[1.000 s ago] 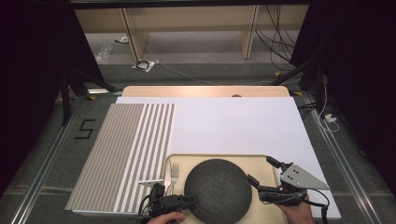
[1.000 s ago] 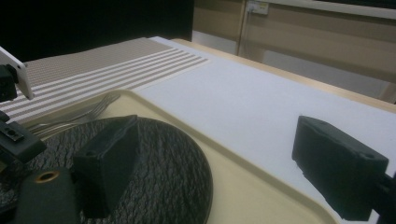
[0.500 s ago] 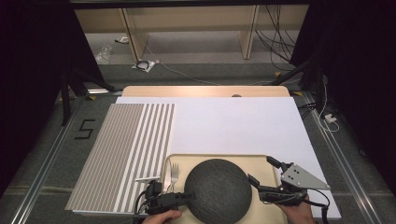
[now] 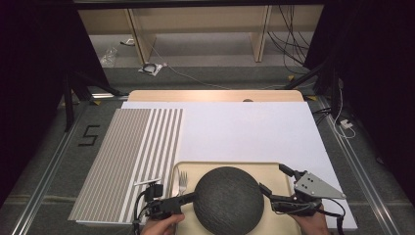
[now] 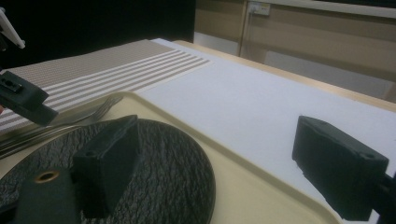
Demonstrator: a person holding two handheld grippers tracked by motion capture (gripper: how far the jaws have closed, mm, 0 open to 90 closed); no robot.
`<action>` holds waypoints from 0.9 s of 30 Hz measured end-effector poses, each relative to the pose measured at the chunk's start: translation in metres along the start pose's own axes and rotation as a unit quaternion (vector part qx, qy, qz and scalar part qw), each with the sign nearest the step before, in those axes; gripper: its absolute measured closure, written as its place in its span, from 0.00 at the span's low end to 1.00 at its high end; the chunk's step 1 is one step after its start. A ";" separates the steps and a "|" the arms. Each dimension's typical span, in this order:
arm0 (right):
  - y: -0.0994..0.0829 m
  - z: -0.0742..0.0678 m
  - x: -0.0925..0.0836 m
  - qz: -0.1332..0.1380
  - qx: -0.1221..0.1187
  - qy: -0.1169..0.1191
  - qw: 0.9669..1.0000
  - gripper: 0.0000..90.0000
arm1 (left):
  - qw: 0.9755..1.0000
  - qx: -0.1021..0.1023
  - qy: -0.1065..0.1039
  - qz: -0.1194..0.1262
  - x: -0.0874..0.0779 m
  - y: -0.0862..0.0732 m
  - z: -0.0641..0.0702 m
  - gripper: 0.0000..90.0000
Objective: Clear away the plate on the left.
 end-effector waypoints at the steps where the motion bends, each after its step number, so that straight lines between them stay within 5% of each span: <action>1: 0.000 0.000 0.000 0.000 0.000 0.000 1.000 0.18 | 1.000 0.020 0.006 0.005 -0.002 0.002 0.001 0.42; 11: 0.001 0.000 0.000 0.002 0.001 0.002 1.000 0.18 | 0.995 0.092 0.011 0.027 -0.012 0.017 0.011 0.39; 21: 0.001 -0.001 0.000 0.003 0.005 0.006 1.000 0.18 | 0.984 0.172 0.013 0.042 -0.019 0.024 0.023 0.36; 27: 0.001 0.000 0.000 0.003 0.005 0.007 1.000 0.18 | 0.974 0.221 0.016 0.050 -0.023 0.028 0.027 0.35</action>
Point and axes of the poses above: each handheld gripper's, and its own axes: x roughly forward along the jaws, y roughly out of its top, z roughly to its right, the point moved 10 cm from there along x, roughly forward along the jaws, and after that the axes turned 11 degrees about -z, right-handed, at the moved point
